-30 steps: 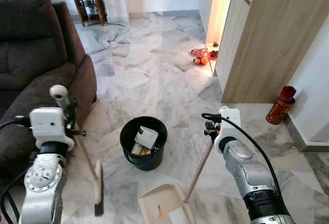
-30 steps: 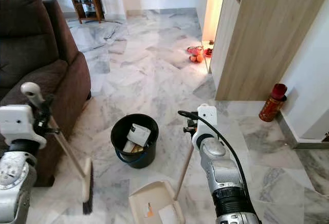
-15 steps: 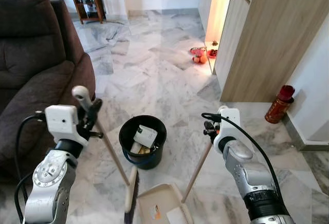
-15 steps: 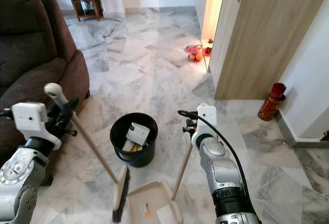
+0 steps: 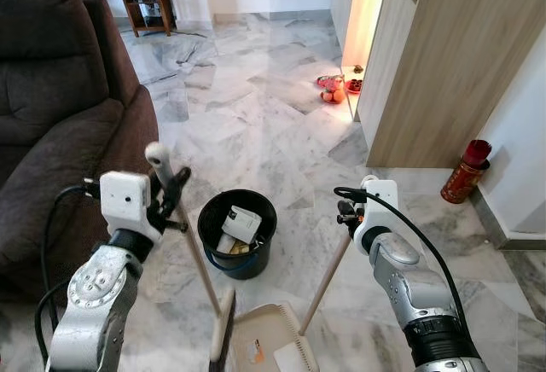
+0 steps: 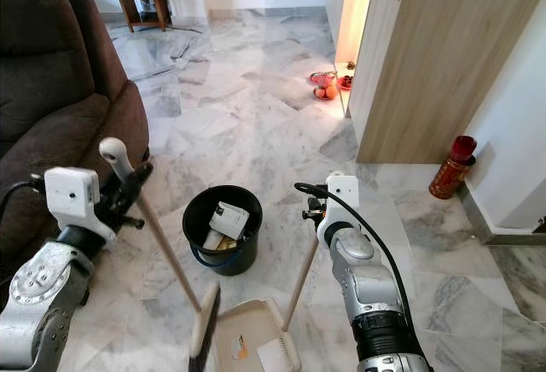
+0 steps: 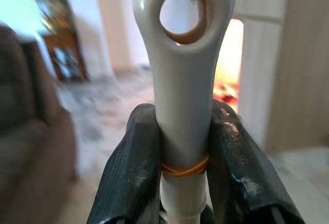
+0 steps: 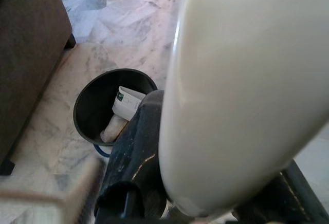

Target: Sweep floor

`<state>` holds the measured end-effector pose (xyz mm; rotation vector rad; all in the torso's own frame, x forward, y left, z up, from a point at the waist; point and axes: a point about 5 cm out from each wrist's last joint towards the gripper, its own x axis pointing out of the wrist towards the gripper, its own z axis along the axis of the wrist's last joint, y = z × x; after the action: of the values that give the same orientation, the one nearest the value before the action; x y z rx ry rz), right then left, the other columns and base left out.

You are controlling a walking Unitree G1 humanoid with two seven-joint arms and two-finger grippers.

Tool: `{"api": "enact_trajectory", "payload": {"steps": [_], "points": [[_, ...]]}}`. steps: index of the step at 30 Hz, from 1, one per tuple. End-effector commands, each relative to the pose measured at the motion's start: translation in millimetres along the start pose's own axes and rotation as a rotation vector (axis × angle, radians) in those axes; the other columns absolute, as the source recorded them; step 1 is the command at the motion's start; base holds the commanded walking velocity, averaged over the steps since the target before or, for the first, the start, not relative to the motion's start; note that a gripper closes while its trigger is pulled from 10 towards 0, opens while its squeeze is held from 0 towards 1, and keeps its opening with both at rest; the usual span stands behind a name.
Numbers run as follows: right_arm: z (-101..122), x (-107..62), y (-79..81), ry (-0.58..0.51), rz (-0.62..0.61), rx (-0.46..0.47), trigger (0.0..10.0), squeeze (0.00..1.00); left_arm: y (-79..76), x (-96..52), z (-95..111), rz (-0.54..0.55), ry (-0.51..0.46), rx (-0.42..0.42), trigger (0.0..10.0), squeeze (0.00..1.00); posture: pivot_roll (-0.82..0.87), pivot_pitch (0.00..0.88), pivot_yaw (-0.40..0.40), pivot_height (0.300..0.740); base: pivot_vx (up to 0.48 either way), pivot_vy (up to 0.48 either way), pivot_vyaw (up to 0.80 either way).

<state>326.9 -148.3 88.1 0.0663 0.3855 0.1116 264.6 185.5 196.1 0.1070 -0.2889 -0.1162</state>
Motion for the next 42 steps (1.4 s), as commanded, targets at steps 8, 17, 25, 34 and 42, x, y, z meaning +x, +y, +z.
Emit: {"api": "enact_trajectory", "payload": {"steps": [8,17,25,34,42], "points": [[11.3,-0.9,7.6,-0.054,0.032,0.014,10.0,0.0,-2.6,2.8,41.5,0.089,-0.186,0.211,10.0,0.0,-0.18,0.069,0.052,0.74,0.0,0.0,0.0],[27.0,-2.1,10.4,-0.152,0.04,0.067,10.0,0.0,-3.0,-9.3,27.4,0.113,-0.112,0.267,10.0,0.0,-0.19,0.06,0.061,0.74,0.0,0.0,0.0],[41.3,-2.8,6.0,-0.246,-0.011,0.084,10.0,0.0,-5.8,-35.7,1.5,0.198,-0.001,0.263,10.0,0.0,-0.18,0.049,0.065,0.74,0.0,0.0,0.0],[56.5,-6.2,3.7,-0.231,0.014,-0.066,10.0,0.0,-11.2,-40.6,-6.8,0.199,0.03,0.252,10.0,0.0,-0.19,0.04,0.07,0.74,0.0,0.0,0.0],[83.1,-17.6,-7.3,-0.229,0.048,-0.177,10.0,0.0,-9.5,-41.1,-9.3,0.204,0.039,0.256,10.0,0.0,-0.2,0.052,0.078,0.74,0.0,0.0,0.0]]}}
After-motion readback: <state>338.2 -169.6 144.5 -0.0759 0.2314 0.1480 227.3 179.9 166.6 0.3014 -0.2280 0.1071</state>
